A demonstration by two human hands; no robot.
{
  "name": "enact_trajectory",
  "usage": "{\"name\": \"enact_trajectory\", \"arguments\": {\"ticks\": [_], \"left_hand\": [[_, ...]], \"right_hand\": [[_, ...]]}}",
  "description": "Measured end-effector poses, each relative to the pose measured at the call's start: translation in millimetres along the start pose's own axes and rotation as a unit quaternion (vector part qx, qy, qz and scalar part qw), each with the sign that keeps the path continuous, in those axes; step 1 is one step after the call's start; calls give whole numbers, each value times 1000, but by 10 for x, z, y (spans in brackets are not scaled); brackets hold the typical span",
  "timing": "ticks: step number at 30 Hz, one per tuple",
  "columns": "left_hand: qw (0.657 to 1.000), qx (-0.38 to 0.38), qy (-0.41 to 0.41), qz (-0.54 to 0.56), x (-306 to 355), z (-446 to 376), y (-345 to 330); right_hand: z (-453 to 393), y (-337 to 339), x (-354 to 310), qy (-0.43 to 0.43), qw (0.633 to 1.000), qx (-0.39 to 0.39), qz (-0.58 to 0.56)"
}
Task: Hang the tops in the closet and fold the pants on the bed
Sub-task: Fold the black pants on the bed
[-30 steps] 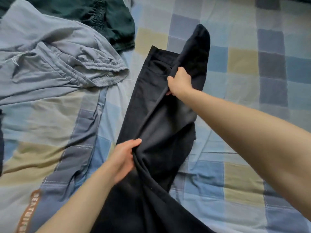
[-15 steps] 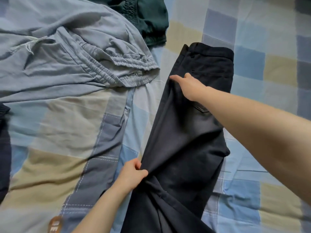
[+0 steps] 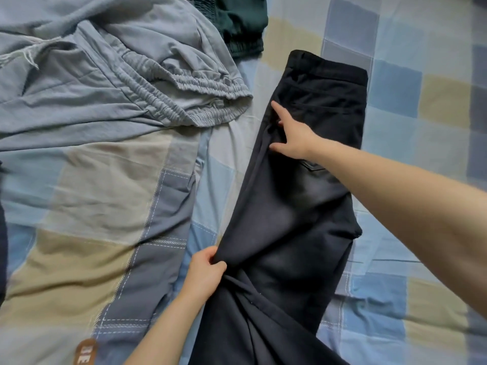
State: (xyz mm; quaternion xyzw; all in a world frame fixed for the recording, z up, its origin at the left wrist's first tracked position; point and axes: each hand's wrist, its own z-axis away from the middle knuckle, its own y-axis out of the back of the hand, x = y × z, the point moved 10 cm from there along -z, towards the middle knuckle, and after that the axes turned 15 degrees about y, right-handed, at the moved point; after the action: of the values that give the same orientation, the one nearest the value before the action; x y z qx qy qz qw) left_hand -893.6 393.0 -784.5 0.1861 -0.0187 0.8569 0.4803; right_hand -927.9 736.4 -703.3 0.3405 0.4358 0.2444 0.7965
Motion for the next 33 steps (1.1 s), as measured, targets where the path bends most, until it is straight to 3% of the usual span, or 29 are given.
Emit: {"name": "enact_trajectory", "arguments": {"ticks": [2, 4, 6, 9, 10, 14, 18, 20, 22, 26, 28, 31, 33], "left_hand": [[1000, 0, 7, 12, 0, 8, -12], [1000, 1, 14, 15, 0, 29, -14], [1000, 5, 15, 19, 30, 60, -10], [999, -9, 19, 45, 115, 107, -37], [999, -6, 19, 32, 151, 114, -55], [998, 53, -4, -41, 266, 121, 27], [993, 66, -37, -86, 341, 141, 54], [994, 58, -37, -81, 318, 146, 9], [996, 46, -21, -70, 271, 156, -59], [997, 50, -6, -51, 280, 118, -35], [999, 28, 2, -37, 234, 171, -74], [998, 38, 3, -40, 83, 321, -82], [997, 69, 18, -33, -88, 412, -32]], "right_hand": [[360, 144, 137, -31, 988, 135, -74], [1009, 284, 402, -94, 942, 308, -93], [1771, 126, 733, -199, 891, 391, -112], [2798, -602, 1195, -412, 813, 353, -209], [3002, -860, 1233, -444, 795, 323, -258], [2897, -1320, 1020, -400, 768, 255, -429], [2742, -1112, 1084, -331, 781, 294, -440], [2967, -1157, 1197, -338, 776, 310, -433], [3213, -1288, 1268, -384, 798, 267, -382], [3250, -1394, 1216, -397, 741, 261, -475], [3279, -1458, 1016, -360, 767, 198, -492], [3575, -1782, 667, -283, 892, 32, -352], [3859, -2115, 403, -220, 940, -83, -245]]}}
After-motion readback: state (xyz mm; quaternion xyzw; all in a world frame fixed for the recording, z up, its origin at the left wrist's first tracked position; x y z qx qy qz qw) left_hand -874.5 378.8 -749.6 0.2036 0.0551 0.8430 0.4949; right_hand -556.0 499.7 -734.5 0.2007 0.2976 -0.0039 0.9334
